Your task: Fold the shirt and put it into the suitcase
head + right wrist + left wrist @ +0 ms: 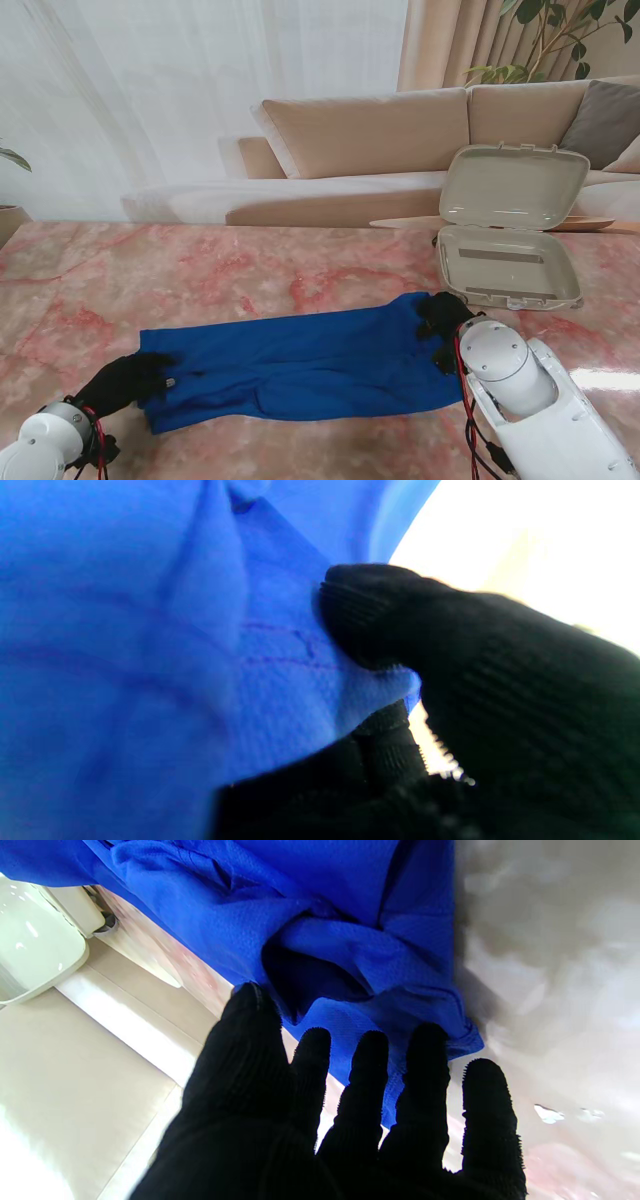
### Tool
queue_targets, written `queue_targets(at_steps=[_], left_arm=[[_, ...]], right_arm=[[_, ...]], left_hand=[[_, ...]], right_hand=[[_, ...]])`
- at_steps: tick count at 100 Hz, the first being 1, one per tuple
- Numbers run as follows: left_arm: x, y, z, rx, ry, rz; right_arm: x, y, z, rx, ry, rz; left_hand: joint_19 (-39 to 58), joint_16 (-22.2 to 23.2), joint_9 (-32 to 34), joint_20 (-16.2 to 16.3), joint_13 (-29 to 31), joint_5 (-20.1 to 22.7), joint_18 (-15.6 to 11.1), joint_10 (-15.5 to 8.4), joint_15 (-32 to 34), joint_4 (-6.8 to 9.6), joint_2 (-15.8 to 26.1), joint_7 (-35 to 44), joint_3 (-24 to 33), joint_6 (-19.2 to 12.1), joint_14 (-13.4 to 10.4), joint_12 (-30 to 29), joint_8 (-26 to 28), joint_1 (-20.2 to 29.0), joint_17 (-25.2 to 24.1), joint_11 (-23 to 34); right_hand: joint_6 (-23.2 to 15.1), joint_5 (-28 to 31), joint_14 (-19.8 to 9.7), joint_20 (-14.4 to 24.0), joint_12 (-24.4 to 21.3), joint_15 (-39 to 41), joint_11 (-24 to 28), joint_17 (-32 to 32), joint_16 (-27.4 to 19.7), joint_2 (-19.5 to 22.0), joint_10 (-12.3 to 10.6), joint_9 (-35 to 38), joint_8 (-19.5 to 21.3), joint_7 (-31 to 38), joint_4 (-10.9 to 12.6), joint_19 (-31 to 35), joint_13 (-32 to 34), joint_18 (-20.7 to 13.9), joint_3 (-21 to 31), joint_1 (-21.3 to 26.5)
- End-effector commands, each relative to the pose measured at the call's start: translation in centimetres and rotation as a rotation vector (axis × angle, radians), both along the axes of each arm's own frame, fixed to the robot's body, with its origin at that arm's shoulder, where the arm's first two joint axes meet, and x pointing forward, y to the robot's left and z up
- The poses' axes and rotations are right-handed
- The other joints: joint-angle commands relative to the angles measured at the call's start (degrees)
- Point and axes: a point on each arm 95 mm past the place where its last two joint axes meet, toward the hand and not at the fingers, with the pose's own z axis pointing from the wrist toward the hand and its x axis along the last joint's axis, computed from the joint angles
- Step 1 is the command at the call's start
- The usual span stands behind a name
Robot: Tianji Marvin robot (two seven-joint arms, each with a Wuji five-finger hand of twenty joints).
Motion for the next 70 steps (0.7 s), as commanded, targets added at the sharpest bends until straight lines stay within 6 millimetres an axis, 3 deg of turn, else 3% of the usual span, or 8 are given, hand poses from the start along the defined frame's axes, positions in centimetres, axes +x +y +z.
queue_targets(at_steps=[1, 70], left_arm=[[-0.7, -0.1, -0.6, -0.005, 0.023, 0.001], [-0.7, -2.2, -2.9, -0.072, 0.167, -0.169]], right_arm=[[-0.2, 0.6, 0.4, 0.036, 0.007, -0.002], [0.3, 2.8, 4.0, 0.195, -0.062, -0.031]], left_hand=[[0.05, -0.84, 0.89, -0.37, 1.13, 0.93, 1.21, 0.22, -1.56, 1.45, 0.91, 0.86, -1.18, 0.83, 2.63, 0.34, 0.01, 0.78, 0.36, 0.65], [0.55, -0.86, 0.76, -0.3, 1.08, 0.25, 0.98, -0.06, -1.63, 1.5, 1.24, 0.81, -1.12, 0.64, 2.36, 0.35, 0.0, 1.13, 0.31, 0.63]], right_hand=[[1.43, 2.69, -4.45, -0.39, 0.46, 2.82, 4.16, 2.94, 1.08, -1.76, 3.73, 5.24, 1.25, 3.2, 4.31, 4.85, -1.2, -0.71, 5.59, 3.35], [2.47, 2.71, -5.23, -0.1, 0.75, 4.46, 5.26, 3.22, 1.16, -1.02, 4.31, 5.04, 2.33, 3.11, 8.09, 6.67, -1.25, -1.74, 4.52, 3.71]])
